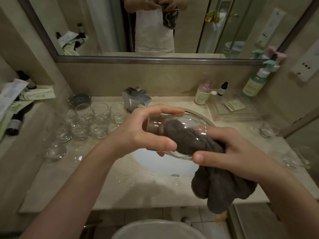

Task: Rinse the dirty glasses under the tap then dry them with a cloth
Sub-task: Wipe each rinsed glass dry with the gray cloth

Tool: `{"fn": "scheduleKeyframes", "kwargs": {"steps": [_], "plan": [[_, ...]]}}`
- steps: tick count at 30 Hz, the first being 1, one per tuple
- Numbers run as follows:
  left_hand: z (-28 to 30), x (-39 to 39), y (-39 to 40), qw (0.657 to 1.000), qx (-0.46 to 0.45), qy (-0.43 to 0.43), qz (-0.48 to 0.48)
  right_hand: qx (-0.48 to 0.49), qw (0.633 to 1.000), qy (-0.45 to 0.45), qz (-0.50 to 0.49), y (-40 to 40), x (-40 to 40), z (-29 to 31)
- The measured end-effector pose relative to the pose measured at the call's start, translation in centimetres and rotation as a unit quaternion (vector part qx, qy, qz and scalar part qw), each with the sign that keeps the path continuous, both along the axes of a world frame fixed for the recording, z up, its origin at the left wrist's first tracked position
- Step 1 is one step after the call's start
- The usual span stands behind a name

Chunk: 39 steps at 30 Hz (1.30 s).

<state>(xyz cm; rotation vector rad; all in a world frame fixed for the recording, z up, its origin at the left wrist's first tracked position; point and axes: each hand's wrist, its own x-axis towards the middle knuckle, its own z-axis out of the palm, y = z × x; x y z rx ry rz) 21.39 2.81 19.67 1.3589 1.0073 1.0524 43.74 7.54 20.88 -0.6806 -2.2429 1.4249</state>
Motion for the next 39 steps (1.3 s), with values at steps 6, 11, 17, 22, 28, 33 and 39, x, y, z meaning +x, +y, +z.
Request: {"fn": "scheduleKeyframes", "kwargs": {"steps": [6,11,17,22,28,33,39], "plan": [[-0.1,0.3,0.8,0.997,-0.050,0.035,-0.053,-0.048,0.994,-0.052,0.081,0.1,-0.5,-0.7],[-0.4,0.5,1.2,0.993,-0.081,0.056,-0.068,-0.155,0.985,-0.026,0.075,0.1,-0.7,-2.5],[0.2,0.1,0.8,0.984,-0.017,0.124,-0.129,-0.257,0.965,0.010,0.057,0.4,-0.2,-4.0],[-0.6,1.0,0.1,0.995,-0.088,-0.007,-0.048,-0.280,0.957,0.014,0.075,0.6,0.1,-2.7],[-1.7,2.8,-1.2,0.963,-0.238,-0.126,-0.018,-0.197,0.972,-0.060,0.112,0.7,0.7,-1.1],[-1.7,2.6,-1.4,0.997,0.036,0.071,-0.020,-0.257,0.963,-0.021,0.083,1.2,1.9,-2.0],[-0.7,2.8,-0.3,0.997,0.058,0.026,-0.050,-0.303,0.947,0.026,0.105,1.3,2.2,-1.7]]}}
